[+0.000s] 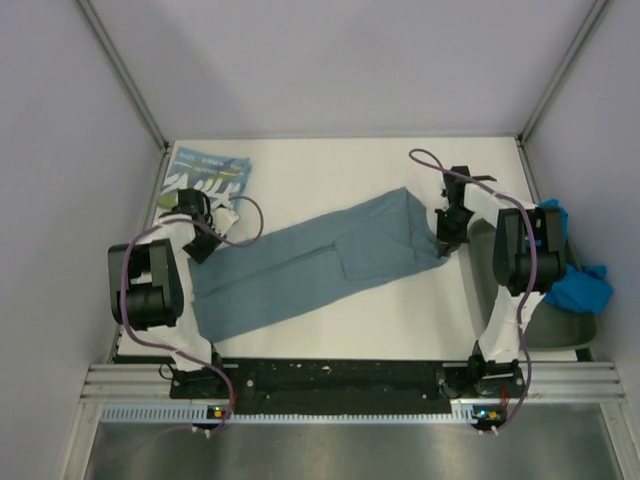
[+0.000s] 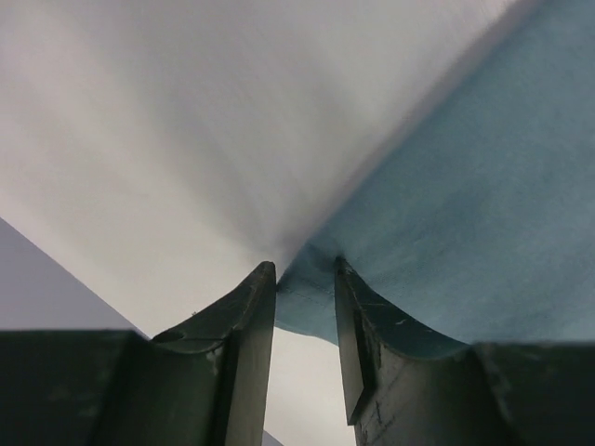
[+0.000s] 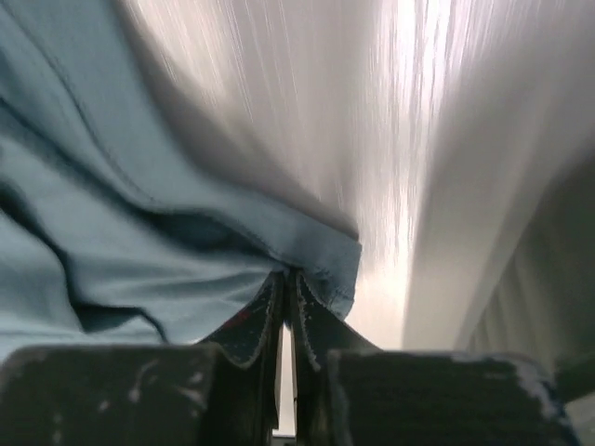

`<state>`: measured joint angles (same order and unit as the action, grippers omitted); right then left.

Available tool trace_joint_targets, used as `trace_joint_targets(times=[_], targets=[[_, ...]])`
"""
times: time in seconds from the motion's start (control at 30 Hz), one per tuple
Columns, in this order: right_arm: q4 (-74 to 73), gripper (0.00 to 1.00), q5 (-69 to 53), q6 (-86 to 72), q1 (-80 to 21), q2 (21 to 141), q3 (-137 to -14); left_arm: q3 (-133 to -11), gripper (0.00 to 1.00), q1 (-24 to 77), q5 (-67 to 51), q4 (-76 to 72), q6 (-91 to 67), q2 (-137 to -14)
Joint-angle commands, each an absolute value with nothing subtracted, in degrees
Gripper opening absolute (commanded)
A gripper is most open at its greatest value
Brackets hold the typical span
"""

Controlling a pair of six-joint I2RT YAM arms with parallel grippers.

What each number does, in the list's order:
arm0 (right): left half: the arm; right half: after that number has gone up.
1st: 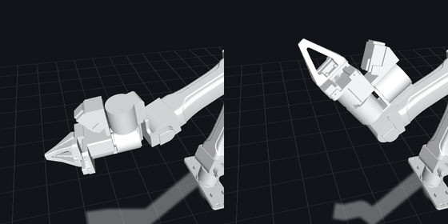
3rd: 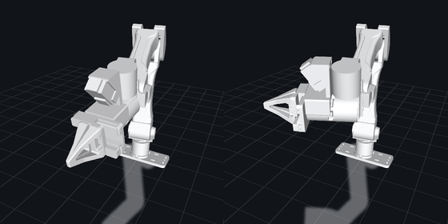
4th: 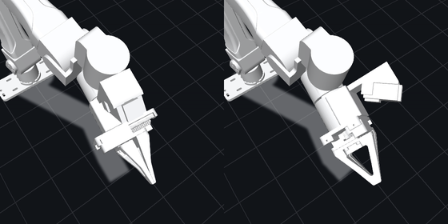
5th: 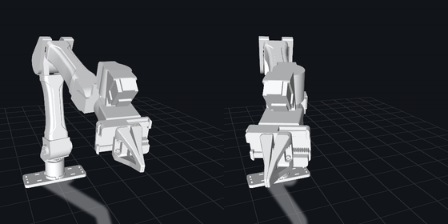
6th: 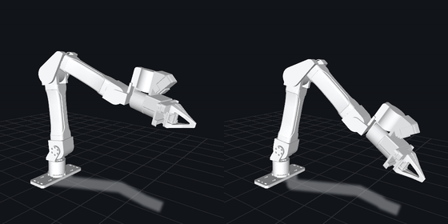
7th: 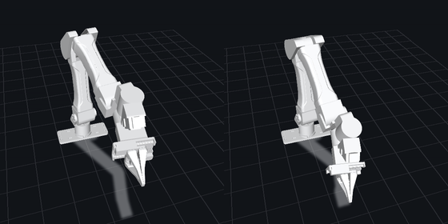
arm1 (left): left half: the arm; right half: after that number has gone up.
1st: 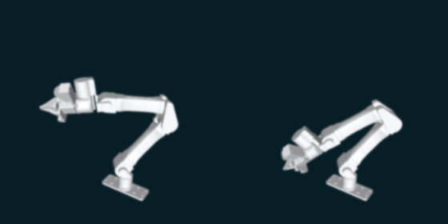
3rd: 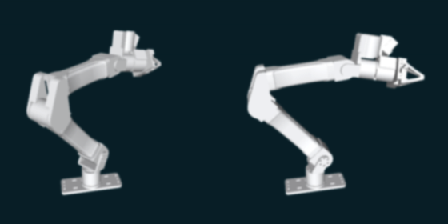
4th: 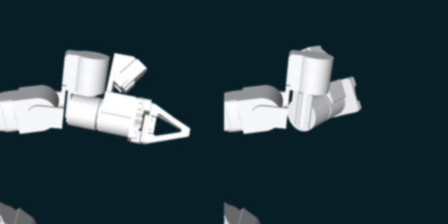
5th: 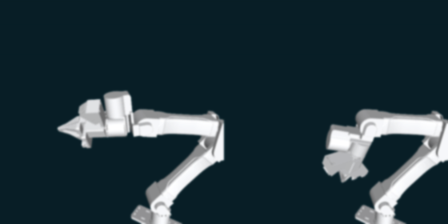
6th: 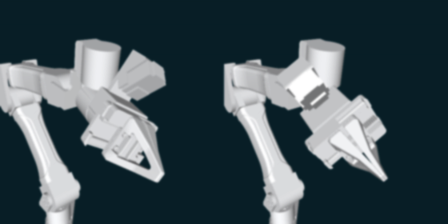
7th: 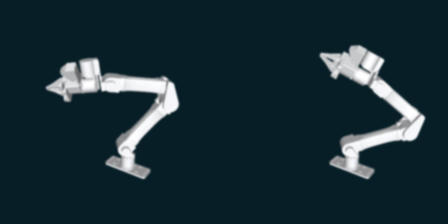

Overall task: Fold and stack the t-shirts
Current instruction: Rotate the tshirt 75 degrees

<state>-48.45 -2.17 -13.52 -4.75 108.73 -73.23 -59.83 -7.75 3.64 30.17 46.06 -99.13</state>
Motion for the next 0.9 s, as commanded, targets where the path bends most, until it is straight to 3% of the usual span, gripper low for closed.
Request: trace_joint_targets(times=[0.0,0.2,0.33,0.4,0.57,0.73,0.87], targets=[[-45.2,0.0,-1.2,-11.1,-4.4,119.2,-84.5,-48.9,0.36,-8.1,0.4,35.8,50.4,-95.3],[-52.3,0.01,-1.2,-7.4,-2.6,136.0,-120.3,-40.8,0.35,-3.0,-10.5,46.2,54.0,-84.7],[-50.5,0.22,-8.6,-6.7,-2.8,149.6,-146.4,-37.1,0.4,18.0,-17.9,50.5,49.3,-77.4],[-47.5,0.37,-10.2,-7.3,-2.6,152.1,-151.0,-38.1,0.42,27.3,-20.3,51.4,46.1,-74.4],[-41.3,0.53,-5.2,-3.4,-2.6,141.1,-140.2,-42.6,0.44,30.9,-18.0,58.4,47.4,-70.2],[-39.4,0.58,-9.4,-1.4,-2.9,122.0,-126.4,-42.4,0.46,29.6,-6.3,58.9,51.5,-69.0],[-33.1,0.64,-16.1,2.4,-7.1,105.6,-107.1,-47.5,0.5,29.7,-9.3,59.9,52.1,-66.7]])
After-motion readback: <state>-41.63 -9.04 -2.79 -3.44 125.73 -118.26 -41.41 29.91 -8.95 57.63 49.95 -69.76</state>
